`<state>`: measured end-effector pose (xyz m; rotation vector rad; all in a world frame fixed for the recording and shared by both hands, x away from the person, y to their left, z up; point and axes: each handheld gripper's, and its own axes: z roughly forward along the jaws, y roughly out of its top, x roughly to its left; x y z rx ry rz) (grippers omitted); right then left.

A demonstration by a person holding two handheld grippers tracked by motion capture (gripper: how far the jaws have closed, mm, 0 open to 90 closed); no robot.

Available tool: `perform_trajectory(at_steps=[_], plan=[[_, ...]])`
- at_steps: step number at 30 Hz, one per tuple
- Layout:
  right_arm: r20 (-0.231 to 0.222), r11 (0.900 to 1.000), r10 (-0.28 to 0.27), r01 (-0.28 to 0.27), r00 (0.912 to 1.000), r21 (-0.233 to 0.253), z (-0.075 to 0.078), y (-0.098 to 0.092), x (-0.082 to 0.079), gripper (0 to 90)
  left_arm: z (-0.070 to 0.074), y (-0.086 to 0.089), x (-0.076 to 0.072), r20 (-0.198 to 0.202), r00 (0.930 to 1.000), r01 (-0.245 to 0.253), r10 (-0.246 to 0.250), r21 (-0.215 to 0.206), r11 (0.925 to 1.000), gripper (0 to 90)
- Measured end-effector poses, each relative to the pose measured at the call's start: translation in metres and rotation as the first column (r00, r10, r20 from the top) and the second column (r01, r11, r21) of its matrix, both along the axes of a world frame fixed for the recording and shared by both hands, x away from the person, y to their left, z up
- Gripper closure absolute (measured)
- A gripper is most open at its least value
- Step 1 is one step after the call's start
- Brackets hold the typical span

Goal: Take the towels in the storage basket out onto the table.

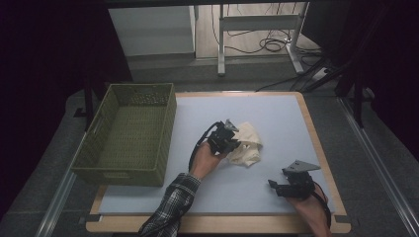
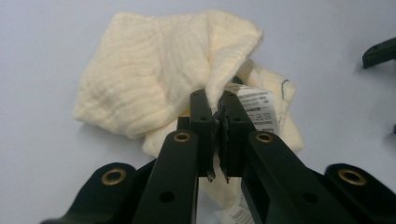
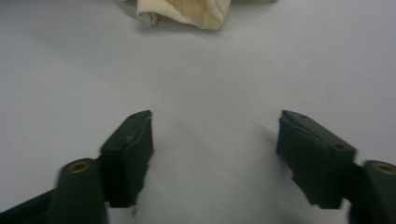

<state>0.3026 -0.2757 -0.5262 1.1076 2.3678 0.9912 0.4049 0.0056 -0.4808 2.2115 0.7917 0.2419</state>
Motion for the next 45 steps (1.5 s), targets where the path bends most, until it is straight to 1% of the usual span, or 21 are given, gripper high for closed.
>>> perform_trajectory(at_steps=[2, 5, 8, 14, 15, 16, 19, 21, 22, 23, 24, 25, 27, 28, 29, 32, 34, 36, 40, 42, 45], plan=[[-0.030, 0.999, 0.022, -0.021, 0.9993, 0.035, 0.002, 0.000, 0.006, 41.8, 0.001, 0.006, -0.001, 0.008, 0.9998, -0.017, 0.017, -0.005, 0.9998, 86.0], [-0.030, 0.999, 0.040, -0.039, 0.9988, 0.030, 0.005, 0.009, 0.019, 49.3, 0.002, 0.018, -0.002, 0.010, 0.9992, -0.040, 0.040, -0.017, 0.9991, 85.9], [-0.035, 0.998, 0.064, -0.062, 0.9974, 0.031, 0.009, 0.024, 0.042, 50.3, 0.001, 0.032, -0.002, 0.003, 0.9976, -0.069, 0.069, -0.035, 0.9970, 86.0], [-0.043, 0.996, 0.081, -0.079, 0.9958, 0.048, 0.011, 0.042, 0.068, 52.7, -0.001, 0.047, -0.004, -0.008, 0.9946, -0.104, 0.103, -0.055, 0.9931, 85.9], [-0.043, 0.997, 0.080, -0.079, 0.9959, 0.027, 0.009, 0.049, 0.076, 61.5, -0.002, 0.049, -0.004, -0.007, 0.9939, -0.110, 0.110, -0.057, 0.9923, 85.8], [-0.043, 0.997, 0.080, -0.079, 0.9959, 0.027, 0.009, 0.049, 0.076, 61.5, -0.004, 0.051, -0.005, -0.011, 0.9928, -0.120, 0.119, -0.061, 0.9909, 85.8], [-0.050, 0.996, 0.092, -0.091, 0.9945, 0.008, 0.005, 0.055, 0.082, 83.0, -0.010, 0.061, -0.007, -0.030, 0.9879, -0.154, 0.152, -0.075, 0.9852, 85.5], [-0.021, 0.995, 0.098, -0.098, 0.9950, 0.003, 0.009, 0.054, 0.082, 87.1, -0.016, 0.067, -0.008, -0.036, 0.9839, -0.177, 0.175, -0.078, 0.9810, 85.4], [-0.008, 0.996, 0.093, -0.093, 0.9956, 0.013, 0.016, 0.049, 0.082, 87.4, -0.022, 0.074, -0.008, -0.053, 0.9785, -0.203, 0.199, -0.087, 0.9752, 84.7], [-0.008, 0.996, 0.093, -0.093, 0.9956, 0.013, 0.016, 0.049, 0.082, 87.4, -0.022, 0.074, -0.008, -0.053, 0.9785, -0.203, 0.199, -0.087, 0.9752, 84.6], [0.011, 0.996, 0.085, -0.085, 0.9963, 0.010, 0.027, 0.043, 0.081, 87.4, -0.025, 0.076, -0.009, -0.063, 0.9757, -0.215, 0.210, -0.095, 0.9719, 84.3], [0.011, 0.996, 0.085, -0.085, 0.9963, 0.010, 0.027, 0.043, 0.081, 87.4, -0.027, 0.078, -0.009, -0.070, 0.9732, -0.225, 0.219, -0.098, 0.9694, 84.3], [0.031, 0.997, 0.076, -0.076, 0.9966, 0.007, 0.040, 0.036, 0.081, 87.4, -0.031, 0.080, -0.012, -0.072, 0.9696, -0.240, 0.234, -0.086, 0.9670, 83.6], [0.052, 0.997, 0.071, -0.072, 0.9961, 0.012, 0.053, 0.030, 0.080, 87.3, -0.032, 0.081, -0.014, -0.074, 0.9685, -0.244, 0.238, -0.083, 0.9662, 82.9], [0.052, 0.997, 0.071, -0.072, 0.9961, 0.012, 0.053, 0.030, 0.080, 87.3, -0.033, 0.082, -0.016, -0.075, 0.9674, -0.248, 0.242, -0.076, 0.9658, 82.9], [0.076, 0.997, 0.077, -0.077, 0.9941, 0.002, 0.071, 0.025, 0.076, 87.2, -0.035, 0.086, -0.026, -0.071, 0.9638, -0.261, 0.257, -0.054, 0.9639, 81.6], [0.060, 0.996, 0.094, -0.094, 0.9938, 0.006, 0.076, 0.025, 0.072, 85.9, -0.038, 0.089, -0.032, -0.075, 0.9604, -0.272, 0.269, -0.049, 0.9609, 79.9], [0.038, 0.993, 0.118, -0.118, 0.9923, 0.023, 0.072, 0.027, 0.066, 82.8, -0.041, 0.092, -0.038, -0.077, 0.9576, -0.281, 0.278, -0.031, 0.9594, 75.3], [-0.014, 0.986, 0.163, -0.163, 0.9865, 0.033, 0.049, 0.034, 0.049, 73.8, -0.046, 0.099, -0.047, -0.082, 0.9524, -0.297, 0.294, -0.032, 0.9544, 65.6], [-0.020, 0.983, 0.181, -0.181, 0.9833, 0.026, 0.042, 0.035, 0.038, 71.1, -0.047, 0.100, -0.053, -0.077, 0.9552, -0.288, 0.286, -0.024, 0.9572, 59.8], [-0.016, 0.983, 0.184, -0.184, 0.9827, 0.020, 0.041, 0.028, 0.028, 69.5, -0.043, 0.099, -0.060, -0.059, 0.9608, -0.273, 0.271, -0.029, 0.9616, 54.8]])
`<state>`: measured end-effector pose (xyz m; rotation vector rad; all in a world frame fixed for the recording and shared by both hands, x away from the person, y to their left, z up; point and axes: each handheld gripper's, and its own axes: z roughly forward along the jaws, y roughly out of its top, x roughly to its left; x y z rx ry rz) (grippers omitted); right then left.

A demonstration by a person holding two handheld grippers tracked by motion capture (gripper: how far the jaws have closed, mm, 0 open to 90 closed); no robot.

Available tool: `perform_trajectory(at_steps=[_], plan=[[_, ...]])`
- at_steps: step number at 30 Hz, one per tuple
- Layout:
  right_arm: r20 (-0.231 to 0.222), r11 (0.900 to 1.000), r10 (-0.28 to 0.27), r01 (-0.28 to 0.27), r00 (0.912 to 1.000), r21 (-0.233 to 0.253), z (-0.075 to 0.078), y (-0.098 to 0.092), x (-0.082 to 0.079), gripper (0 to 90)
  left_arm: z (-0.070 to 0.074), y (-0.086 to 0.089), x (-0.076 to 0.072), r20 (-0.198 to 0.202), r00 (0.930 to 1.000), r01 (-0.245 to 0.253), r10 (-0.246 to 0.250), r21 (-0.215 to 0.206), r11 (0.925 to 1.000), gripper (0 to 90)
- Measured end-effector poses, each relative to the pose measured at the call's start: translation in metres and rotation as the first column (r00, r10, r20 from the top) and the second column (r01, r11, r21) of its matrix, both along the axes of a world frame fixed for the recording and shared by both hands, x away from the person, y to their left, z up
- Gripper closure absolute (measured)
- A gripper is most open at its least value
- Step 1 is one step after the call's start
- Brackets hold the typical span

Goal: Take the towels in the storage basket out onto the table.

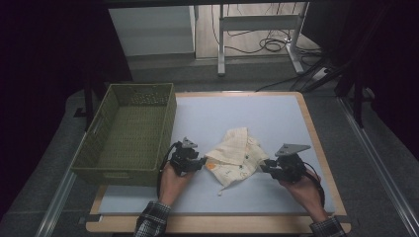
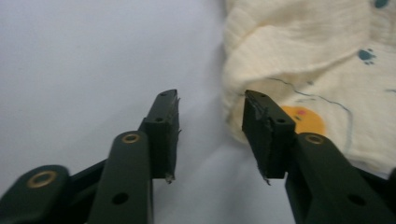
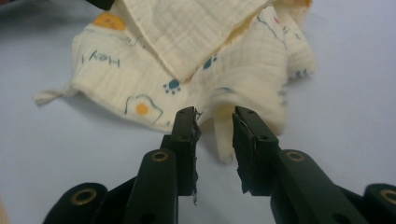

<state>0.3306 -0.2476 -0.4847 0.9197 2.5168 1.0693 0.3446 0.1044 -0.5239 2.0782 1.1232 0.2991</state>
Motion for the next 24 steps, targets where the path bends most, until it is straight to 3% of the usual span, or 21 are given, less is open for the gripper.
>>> perform_trajectory(at_steps=[3, 7, 11, 19, 22, 24], plan=[[0.021, 0.999, -0.033, 0.033, 0.9992, -0.007, 0.008, -0.018, -0.005, 69.0, 0.015, -0.006, -0.007, 0.042, 0.9988, 0.024, -0.023, -0.005, 0.9997, 52.4], [0.019, 0.997, -0.071, 0.071, 0.9973, 0.008, 0.010, -0.029, 0.000, 69.0, 0.024, -0.017, -0.005, 0.053, 0.9968, 0.061, -0.060, -0.019, 0.9980, 52.5], [0.014, 0.995, -0.095, 0.095, 0.9954, 0.020, 0.009, -0.032, 0.015, 69.0, 0.029, -0.043, 0.004, 0.052, 0.9881, 0.146, -0.145, -0.021, 0.9890, 52.5], [-0.019, 0.989, -0.144, 0.145, 0.9894, 0.037, -0.006, -0.024, 0.053, 69.6, 0.011, -0.101, 0.022, 0.016, 0.9634, 0.267, -0.268, 0.025, 0.9633, 49.7], [-0.030, 0.988, -0.150, 0.151, 0.9882, 0.034, -0.012, -0.022, 0.057, 69.6, -0.001, -0.113, 0.024, -0.001, 0.9625, 0.271, -0.271, 0.068, 0.9603, 50.2], [-0.049, 0.989, -0.142, 0.144, 0.9886, 0.036, -0.019, -0.020, 0.058, 69.6, -0.004, -0.114, 0.022, 0.031, 0.9650, 0.256, -0.260, 0.102, 0.9613, 57.5]])
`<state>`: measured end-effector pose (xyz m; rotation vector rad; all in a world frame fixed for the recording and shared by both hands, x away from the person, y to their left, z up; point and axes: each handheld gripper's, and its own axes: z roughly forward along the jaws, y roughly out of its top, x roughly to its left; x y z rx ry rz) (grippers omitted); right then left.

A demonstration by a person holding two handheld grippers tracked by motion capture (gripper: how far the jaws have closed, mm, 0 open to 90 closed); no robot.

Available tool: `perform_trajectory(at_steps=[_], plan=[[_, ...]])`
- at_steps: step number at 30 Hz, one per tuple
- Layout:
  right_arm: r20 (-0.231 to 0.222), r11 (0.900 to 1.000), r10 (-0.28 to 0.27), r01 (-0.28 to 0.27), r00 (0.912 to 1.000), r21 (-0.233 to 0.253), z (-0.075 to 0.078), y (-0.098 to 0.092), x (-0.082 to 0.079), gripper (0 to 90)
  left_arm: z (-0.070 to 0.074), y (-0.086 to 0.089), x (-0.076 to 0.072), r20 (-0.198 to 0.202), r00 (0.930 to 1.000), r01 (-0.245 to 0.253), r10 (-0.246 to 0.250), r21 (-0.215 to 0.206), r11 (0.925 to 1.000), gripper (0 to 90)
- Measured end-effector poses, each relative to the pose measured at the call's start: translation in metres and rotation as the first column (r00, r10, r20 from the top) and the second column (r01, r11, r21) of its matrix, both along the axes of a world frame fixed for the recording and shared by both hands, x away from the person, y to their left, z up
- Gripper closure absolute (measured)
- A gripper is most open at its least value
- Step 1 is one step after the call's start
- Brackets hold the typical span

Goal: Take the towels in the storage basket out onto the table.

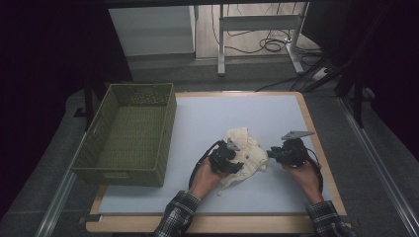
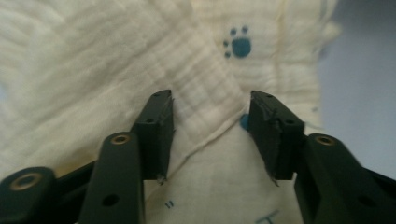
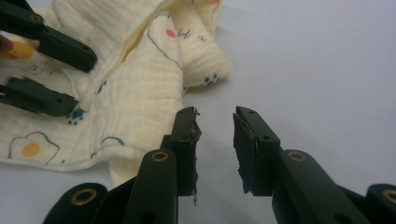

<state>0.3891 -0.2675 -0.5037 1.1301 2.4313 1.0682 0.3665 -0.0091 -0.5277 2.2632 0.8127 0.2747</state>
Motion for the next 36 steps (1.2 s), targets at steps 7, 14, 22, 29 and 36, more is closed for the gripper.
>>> perform_trajectory(at_steps=[7, 14, 22, 29, 36], plan=[[-0.012, 0.998, 0.066, -0.066, 0.9978, 0.017, -0.009, 0.016, -0.013, 69.6, 0.009, 0.021, -0.001, 0.001, 0.9993, -0.037, 0.037, -0.005, 0.9993, 87.2], [-0.003, 0.993, 0.119, -0.119, 0.9928, -0.009, -0.007, 0.034, -0.018, 69.0, 0.021, 0.059, 0.005, 0.063, 0.9864, -0.154, 0.152, 0.036, 0.9874, 87.1], [0.017, 0.999, 0.051, -0.051, 0.9986, -0.006, 0.011, 0.022, 0.004, 65.8, 0.008, 0.086, 0.021, 0.030, 0.9695, -0.244, 0.243, 0.044, 0.9687, 86.7], [-0.014, 0.999, 0.013, -0.012, 0.9998, 0.037, 0.004, 0.028, 0.040, 53.4, 0.002, 0.090, 0.026, 0.014, 0.9701, -0.243, 0.242, 0.030, 0.9696, 86.4], [-0.068, 0.998, 0.058, -0.057, 0.9960, 0.020, -0.015, 0.049, 0.055, 82.6, -0.001, 0.089, 0.029, -0.003, 0.9700, -0.243, 0.243, 0.008, 0.9700, 86.6]])
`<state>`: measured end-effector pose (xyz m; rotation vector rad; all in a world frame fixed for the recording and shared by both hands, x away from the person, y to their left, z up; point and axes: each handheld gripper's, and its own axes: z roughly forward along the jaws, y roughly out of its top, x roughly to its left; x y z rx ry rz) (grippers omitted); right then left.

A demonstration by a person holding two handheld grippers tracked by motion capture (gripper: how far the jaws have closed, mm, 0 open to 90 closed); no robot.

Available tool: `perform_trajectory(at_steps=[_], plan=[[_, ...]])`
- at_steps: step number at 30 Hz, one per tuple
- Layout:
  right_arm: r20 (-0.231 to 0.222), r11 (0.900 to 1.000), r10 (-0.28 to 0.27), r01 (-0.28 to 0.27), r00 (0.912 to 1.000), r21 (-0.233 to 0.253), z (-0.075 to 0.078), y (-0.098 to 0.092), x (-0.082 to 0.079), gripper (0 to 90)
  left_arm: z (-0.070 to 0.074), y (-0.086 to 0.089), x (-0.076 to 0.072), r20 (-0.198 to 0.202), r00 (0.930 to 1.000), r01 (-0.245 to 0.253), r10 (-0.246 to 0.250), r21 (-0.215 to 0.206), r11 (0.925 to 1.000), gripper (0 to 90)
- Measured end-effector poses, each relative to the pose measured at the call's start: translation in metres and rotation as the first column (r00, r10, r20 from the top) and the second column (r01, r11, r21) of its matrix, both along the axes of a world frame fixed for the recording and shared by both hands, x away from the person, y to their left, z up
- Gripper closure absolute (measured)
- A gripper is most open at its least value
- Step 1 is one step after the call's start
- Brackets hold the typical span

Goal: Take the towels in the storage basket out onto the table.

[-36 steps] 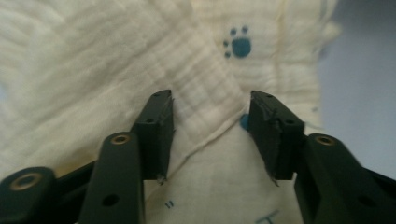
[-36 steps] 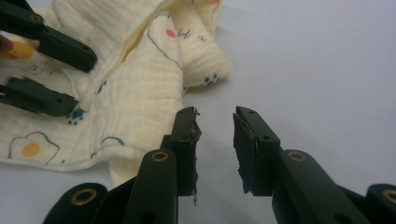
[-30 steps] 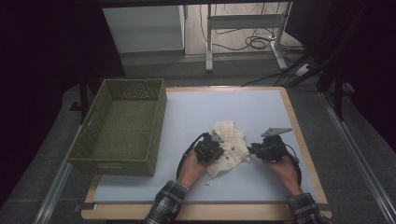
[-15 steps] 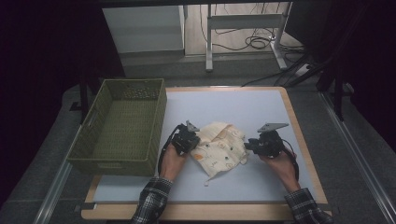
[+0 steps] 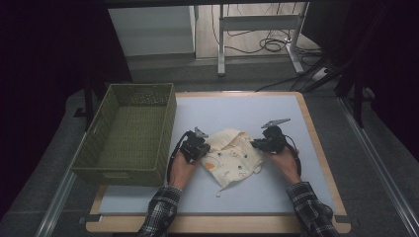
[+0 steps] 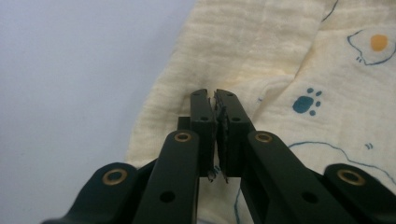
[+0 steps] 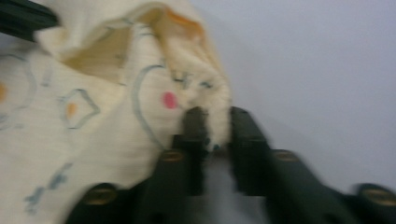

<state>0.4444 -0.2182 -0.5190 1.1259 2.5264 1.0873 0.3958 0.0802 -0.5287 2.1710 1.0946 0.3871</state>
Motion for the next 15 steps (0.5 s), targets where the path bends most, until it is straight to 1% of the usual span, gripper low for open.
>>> perform_trajectory(at_steps=[1, 2, 3, 4, 5, 6, 7, 9, 10, 11, 12, 13, 14, 15], plan=[[0.005, 1.000, -0.003, 0.003, 1.0000, -0.014, 0.001, 0.002, -0.001, 84.0, 0.001, 0.000, 0.000, 0.005, 1.0000, 0.001, -0.001, -0.002, 1.0000, 86.6], [0.019, 0.999, -0.005, 0.006, 0.9998, -0.046, 0.003, 0.005, -0.003, 84.9, 0.002, 0.001, 0.001, 0.016, 0.9999, 0.001, -0.001, -0.005, 1.0000, 86.8], [0.050, 0.996, -0.002, 0.007, 0.9987, -0.087, 0.008, 0.008, -0.006, 85.2, 0.004, 0.002, 0.001, 0.024, 0.9997, -0.002, 0.002, -0.011, 0.9999, 86.8], [0.070, 0.995, -0.001, 0.008, 0.9975, -0.101, 0.013, 0.008, -0.007, 85.2, 0.007, 0.003, 0.001, 0.035, 0.9993, -0.009, 0.010, -0.024, 0.9997, 86.9], [0.092, 0.994, 0.001, 0.009, 0.9957, -0.105, 0.020, 0.008, -0.009, 85.2, 0.011, 0.005, 0.001, 0.045, 0.9988, -0.020, 0.022, -0.038, 0.9991, 86.9], [0.114, 0.995, 0.003, 0.009, 0.9934, -0.100, 0.028, 0.005, -0.010, 85.2, 0.014, 0.006, 0.002, 0.055, 0.9981, -0.027, 0.029, -0.046, 0.9986, 86.9], [0.128, 0.996, -0.001, 0.013, 0.9918, -0.093, 0.035, 0.004, -0.011, 85.2, 0.021, 0.008, 0.004, 0.070, 0.9968, -0.036, 0.039, -0.053, 0.9980, 86.9], [0.172, 0.996, -0.018, 0.034, 0.9849, -0.088, 0.056, -0.003, -0.011, 85.1, 0.032, 0.010, 0.009, 0.098, 0.9927, -0.064, 0.070, -0.065, 0.9959, 86.9], [0.190, 0.995, -0.029, 0.047, 0.9814, -0.089, 0.066, -0.007, -0.010, 85.1, 0.038, 0.011, 0.014, 0.111, 0.9899, -0.081, 0.088, -0.063, 0.9947, 86.9], [0.213, 0.994, -0.044, 0.065, 0.9760, -0.091, 0.076, -0.011, -0.008, 84.8, 0.043, 0.012, 0.018, 0.123, 0.9859, -0.106, 0.113, -0.059, 0.9926, 86.7], [0.228, 0.993, -0.061, 0.083, 0.9718, -0.089, 0.083, -0.014, -0.005, 84.2, 0.046, 0.014, 0.023, 0.128, 0.9827, -0.129, 0.134, -0.049, 0.9905, 86.6], [0.239, 0.991, -0.076, 0.099, 0.9680, -0.085, 0.088, -0.017, -0.002, 81.9, 0.047, 0.015, 0.028, 0.123, 0.9810, -0.146, 0.150, -0.043, 0.9884, 85.4], [0.237, 0.990, -0.089, 0.111, 0.9673, -0.083, 0.090, -0.019, 0.001, 75.8, 0.048, 0.017, 0.032, 0.112, 0.9802, -0.160, 0.164, -0.036, 0.9864, 80.0], [0.225, 0.988, -0.104, 0.126, 0.9689, -0.085, 0.091, -0.020, 0.004, 73.3, 0.047, 0.019, 0.038, 0.112, 0.9756, -0.187, 0.189, -0.032, 0.9819, 72.3]])
